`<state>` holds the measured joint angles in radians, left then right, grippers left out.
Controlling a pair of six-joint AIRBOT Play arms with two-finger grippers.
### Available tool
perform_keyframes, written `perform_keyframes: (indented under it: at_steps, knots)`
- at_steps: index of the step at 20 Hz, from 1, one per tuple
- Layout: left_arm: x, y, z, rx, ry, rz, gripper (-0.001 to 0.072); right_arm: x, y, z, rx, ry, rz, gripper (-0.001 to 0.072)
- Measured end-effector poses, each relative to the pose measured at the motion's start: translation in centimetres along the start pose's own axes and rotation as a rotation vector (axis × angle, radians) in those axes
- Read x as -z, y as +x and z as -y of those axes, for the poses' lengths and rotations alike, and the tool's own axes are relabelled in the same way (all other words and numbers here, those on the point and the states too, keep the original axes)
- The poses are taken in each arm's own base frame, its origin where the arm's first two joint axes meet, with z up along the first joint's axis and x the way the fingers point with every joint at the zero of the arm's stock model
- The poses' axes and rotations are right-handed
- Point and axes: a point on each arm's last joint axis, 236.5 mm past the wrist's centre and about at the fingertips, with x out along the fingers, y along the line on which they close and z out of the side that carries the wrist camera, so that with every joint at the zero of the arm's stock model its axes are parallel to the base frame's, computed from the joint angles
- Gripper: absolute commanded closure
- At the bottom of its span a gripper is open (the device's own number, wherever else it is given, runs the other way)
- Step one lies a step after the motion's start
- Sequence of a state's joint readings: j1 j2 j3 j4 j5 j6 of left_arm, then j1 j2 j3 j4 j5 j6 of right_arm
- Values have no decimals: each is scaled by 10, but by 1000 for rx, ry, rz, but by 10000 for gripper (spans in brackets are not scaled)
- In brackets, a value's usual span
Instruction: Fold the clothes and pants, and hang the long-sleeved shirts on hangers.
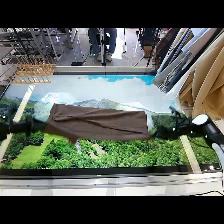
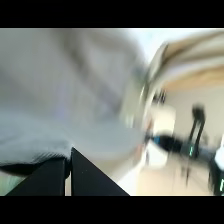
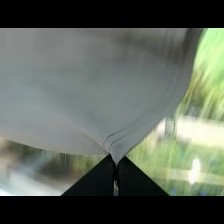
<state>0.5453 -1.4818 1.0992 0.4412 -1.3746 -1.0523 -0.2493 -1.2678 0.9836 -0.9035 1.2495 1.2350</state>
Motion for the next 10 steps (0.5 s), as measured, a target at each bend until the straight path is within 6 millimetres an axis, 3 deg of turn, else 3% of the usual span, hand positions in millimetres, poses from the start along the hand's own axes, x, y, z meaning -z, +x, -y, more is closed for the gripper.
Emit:
perform_keyframes:
  at_steps: [3, 5, 6, 7, 8, 9, 10]
  knots:
    - [-55, 19, 13, 9, 7, 97, 702, -51, 5, 8, 12, 53, 116, 698]
    - [-79, 43, 10, 9, -12, 121, 676, -82, 17, 17, 17, 78, 166, 696]
    - [-89, 57, 3, -2, -28, 137, 509, -96, 25, 20, 19, 87, 189, 663]
    - [-95, 71, -3, -8, -43, 143, 354, -109, 32, 24, 27, 88, 210, 498]
    - [-100, 80, -10, -17, -60, 152, 346, -122, 39, 27, 35, 84, 232, 298]
    - [-104, 88, -17, -26, -73, 159, 348, -132, 43, 28, 41, 73, 254, 202]
    - [-104, 94, -23, -30, -84, 151, 351, -140, 46, 32, 53, 64, 270, 202]
